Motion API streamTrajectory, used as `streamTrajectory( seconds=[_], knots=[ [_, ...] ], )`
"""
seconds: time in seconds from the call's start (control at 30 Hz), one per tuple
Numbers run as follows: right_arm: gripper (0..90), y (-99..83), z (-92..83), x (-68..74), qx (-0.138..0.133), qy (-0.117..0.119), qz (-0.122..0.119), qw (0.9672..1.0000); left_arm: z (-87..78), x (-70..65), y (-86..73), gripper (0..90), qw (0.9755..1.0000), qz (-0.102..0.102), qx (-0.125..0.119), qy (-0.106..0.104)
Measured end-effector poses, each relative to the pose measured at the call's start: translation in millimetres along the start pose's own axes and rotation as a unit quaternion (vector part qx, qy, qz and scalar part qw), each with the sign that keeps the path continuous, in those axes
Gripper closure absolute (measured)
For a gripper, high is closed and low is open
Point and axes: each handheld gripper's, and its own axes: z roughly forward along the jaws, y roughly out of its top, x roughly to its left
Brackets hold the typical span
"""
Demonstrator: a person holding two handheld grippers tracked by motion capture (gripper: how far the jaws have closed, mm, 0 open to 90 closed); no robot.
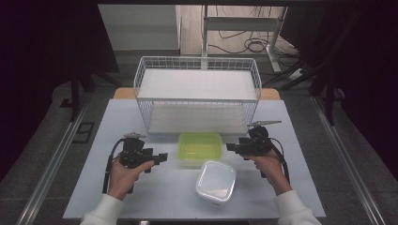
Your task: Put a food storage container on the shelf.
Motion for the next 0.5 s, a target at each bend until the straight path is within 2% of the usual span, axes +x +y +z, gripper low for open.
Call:
streamTrajectory(
  seconds=[0.03, 0.13, 0.2, 0.23, 0.33, 0.5],
  knots=[
    [33.0, 2.0, 6.4, 0.3, 0.003, 0.005, 0.001, 1.0, 6.6, 3.3, 5.0, 31.1, 0.9999, -0.012, 0.003, -0.011],
    [34.6, 3.6, 11.0, -0.4, 0.007, 0.007, 0.005, 0.9999, 13.3, 7.2, 10.0, 32.5, 0.9996, -0.02, 0.008, -0.019],
    [36.0, 3.7, 17.3, -3.8, 0.015, 0.009, 0.018, 0.9997, 22.6, 11.7, 16.9, 34.9, 0.9988, -0.034, 0.01, -0.033],
    [36.0, 3.7, 17.3, -3.8, 0.015, 0.009, 0.018, 0.9997, 22.6, 11.7, 16.9, 35.5, 0.9988, -0.034, 0.01, -0.033],
    [38.1, 3.9, 23.7, -8.0, 0.018, 0.014, 0.031, 0.9992, 32.7, 15.4, 24.7, 38.3, 0.9973, -0.048, 0.015, -0.052],
    [40.8, 4.1, 33.3, -8.4, 0.022, 0.027, 0.044, 0.9984, 47.9, 14.3, 34.8, 40.1, 0.9964, -0.053, 0.025, -0.061]
  ],
)
